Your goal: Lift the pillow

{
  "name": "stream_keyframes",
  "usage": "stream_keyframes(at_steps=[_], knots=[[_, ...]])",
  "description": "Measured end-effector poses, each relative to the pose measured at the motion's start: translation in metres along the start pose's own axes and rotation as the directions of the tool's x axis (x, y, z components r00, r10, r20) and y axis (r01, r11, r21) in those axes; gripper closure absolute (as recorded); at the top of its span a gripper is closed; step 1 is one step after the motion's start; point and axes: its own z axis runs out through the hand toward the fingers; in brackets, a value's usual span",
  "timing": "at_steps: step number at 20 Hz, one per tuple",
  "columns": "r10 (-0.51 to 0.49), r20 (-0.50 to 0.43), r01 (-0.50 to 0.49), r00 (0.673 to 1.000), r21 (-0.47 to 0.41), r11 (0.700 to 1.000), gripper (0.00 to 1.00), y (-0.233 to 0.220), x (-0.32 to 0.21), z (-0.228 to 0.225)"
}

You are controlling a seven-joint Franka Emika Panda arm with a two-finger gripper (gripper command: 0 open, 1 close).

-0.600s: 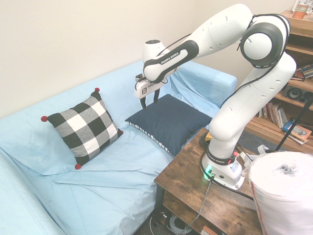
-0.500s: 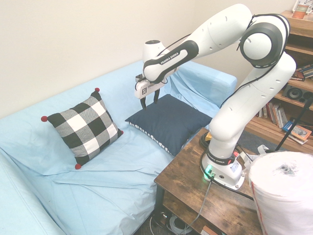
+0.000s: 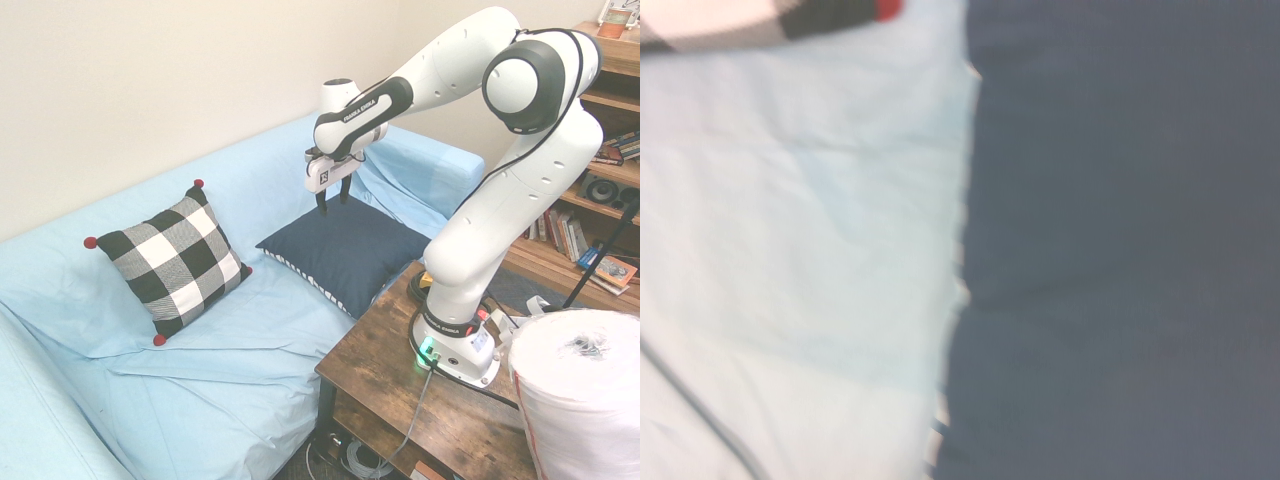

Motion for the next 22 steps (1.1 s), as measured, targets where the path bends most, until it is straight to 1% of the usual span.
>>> stream_keyframes(at_steps=[5, 9, 13, 18, 22], knots=[[-0.006, 0.050, 0.008, 0.999, -0.025, 1.000, 0.00, 0.084, 0.015, 0.032], [0.012, 0.079, -0.008, 0.997, -0.048, 0.999, 0.00, 0.132, 0.013, 0.059], [0.033, 0.091, -0.027, 0.995, -0.064, 0.998, 0.00, 0.163, 0.025, 0.083], [0.047, 0.125, -0.034, 0.991, -0.109, 0.993, 0.00, 0.192, 0.030, 0.140], [0.054, 0.163, -0.030, 0.985, -0.143, 0.989, 0.00, 0.216, 0.027, 0.170]])
